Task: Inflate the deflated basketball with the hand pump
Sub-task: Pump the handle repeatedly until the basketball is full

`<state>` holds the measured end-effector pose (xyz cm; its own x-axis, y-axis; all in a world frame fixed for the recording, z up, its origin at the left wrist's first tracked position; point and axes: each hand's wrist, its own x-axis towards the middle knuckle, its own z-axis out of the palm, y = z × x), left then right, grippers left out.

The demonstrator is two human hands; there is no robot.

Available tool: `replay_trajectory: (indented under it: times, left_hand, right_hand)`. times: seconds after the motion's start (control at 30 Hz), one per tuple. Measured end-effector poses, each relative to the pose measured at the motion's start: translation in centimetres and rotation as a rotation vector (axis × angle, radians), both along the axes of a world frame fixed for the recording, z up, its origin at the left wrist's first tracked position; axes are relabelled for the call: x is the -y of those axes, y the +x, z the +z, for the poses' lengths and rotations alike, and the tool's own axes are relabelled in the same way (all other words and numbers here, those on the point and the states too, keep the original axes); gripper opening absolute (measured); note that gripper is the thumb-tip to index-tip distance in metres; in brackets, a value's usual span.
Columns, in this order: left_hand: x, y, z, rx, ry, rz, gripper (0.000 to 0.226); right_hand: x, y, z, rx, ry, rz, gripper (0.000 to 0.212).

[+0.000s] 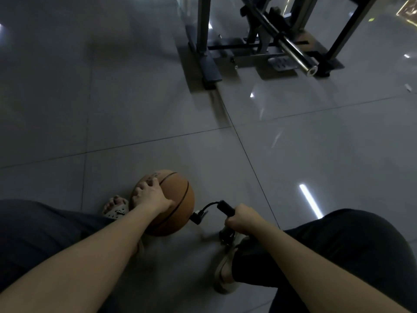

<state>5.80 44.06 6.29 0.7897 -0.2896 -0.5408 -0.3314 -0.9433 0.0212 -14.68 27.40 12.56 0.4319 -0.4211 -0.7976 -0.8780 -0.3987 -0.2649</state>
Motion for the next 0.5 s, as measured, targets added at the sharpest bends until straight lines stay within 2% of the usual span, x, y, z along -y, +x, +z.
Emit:
replay_trajectory:
  times: [0.3, 0.37, 0.5]
  left_hand:
    - [0.0, -0.6, 0.8, -0.016, -0.013, -0.062, 0.103]
    - [0.1, -0.7, 0.8, 0.011, -0.028, -0.071, 0.095]
    - [0.8, -0.8, 0.5, 0.034, 0.004, -0.078, 0.090]
  right_hand:
    - [2.7, 3.5, 16.0, 0.060, -0.029, 0.100, 0.027]
    - [2.6, 3.4, 16.5, 0.062, -0.025, 0.109, 0.026]
    - [1.4, 3.3, 13.0, 0.041, -0.027, 0.113, 0.022]
